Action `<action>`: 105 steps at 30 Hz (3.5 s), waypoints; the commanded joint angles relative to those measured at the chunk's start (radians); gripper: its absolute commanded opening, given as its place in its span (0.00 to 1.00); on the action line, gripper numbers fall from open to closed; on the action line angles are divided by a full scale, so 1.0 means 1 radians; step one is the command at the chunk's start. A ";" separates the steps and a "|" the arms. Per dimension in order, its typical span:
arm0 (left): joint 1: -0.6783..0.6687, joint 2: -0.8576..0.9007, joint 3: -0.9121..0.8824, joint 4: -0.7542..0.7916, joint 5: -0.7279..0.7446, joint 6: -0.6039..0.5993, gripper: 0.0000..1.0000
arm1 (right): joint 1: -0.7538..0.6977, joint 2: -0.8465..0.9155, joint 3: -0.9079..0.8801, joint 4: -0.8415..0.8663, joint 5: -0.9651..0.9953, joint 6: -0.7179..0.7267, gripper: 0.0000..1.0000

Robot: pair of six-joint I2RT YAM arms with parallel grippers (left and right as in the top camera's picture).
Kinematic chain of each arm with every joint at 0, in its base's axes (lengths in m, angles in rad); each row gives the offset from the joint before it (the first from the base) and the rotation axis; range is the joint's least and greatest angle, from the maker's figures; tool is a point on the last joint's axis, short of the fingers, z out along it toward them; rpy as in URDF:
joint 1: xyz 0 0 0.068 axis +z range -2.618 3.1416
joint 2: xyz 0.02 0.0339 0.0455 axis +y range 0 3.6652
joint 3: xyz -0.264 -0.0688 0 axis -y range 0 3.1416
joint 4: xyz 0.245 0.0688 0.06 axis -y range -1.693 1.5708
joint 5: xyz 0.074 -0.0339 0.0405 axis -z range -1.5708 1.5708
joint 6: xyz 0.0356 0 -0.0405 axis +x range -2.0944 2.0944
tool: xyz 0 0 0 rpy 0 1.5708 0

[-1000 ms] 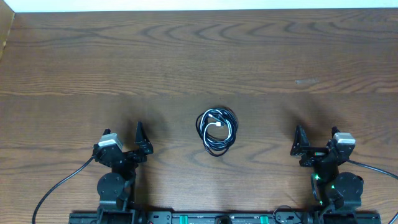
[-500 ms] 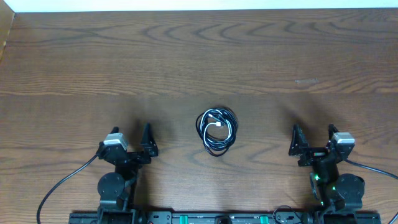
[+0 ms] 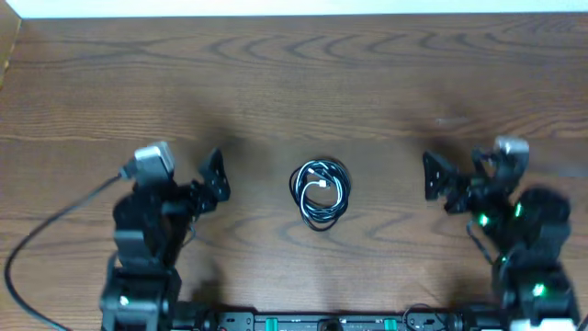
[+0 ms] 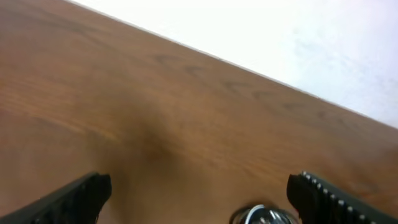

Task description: Untangle cables

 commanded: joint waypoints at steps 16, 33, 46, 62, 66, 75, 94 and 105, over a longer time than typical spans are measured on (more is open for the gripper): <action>0.003 0.131 0.099 -0.336 0.203 0.013 0.81 | 0.327 0.800 0.354 -0.249 0.041 -0.071 0.99; 0.001 0.131 0.098 -0.505 0.457 0.149 0.79 | 0.443 0.994 0.354 -0.019 0.016 0.097 0.99; -0.257 0.476 0.059 -0.234 0.220 0.030 0.66 | 0.385 0.922 0.497 0.059 0.045 -0.074 0.97; -0.522 0.793 0.059 -0.068 -0.092 -0.302 0.60 | 0.368 0.913 0.632 -0.338 0.290 -0.056 0.99; -0.570 0.830 0.059 -0.002 -0.092 -0.306 0.61 | 0.365 0.913 0.632 -0.353 0.256 -0.026 0.99; -0.621 0.885 0.059 0.076 -0.093 -0.306 0.61 | 0.367 0.913 0.632 -0.395 0.244 -0.019 0.99; -0.621 0.949 0.058 0.111 -0.171 -0.358 0.53 | 0.367 0.913 0.632 -0.425 0.244 -0.018 0.99; -0.621 0.950 0.058 0.113 -0.159 -0.357 0.08 | 0.367 0.913 0.632 -0.424 0.245 -0.019 0.99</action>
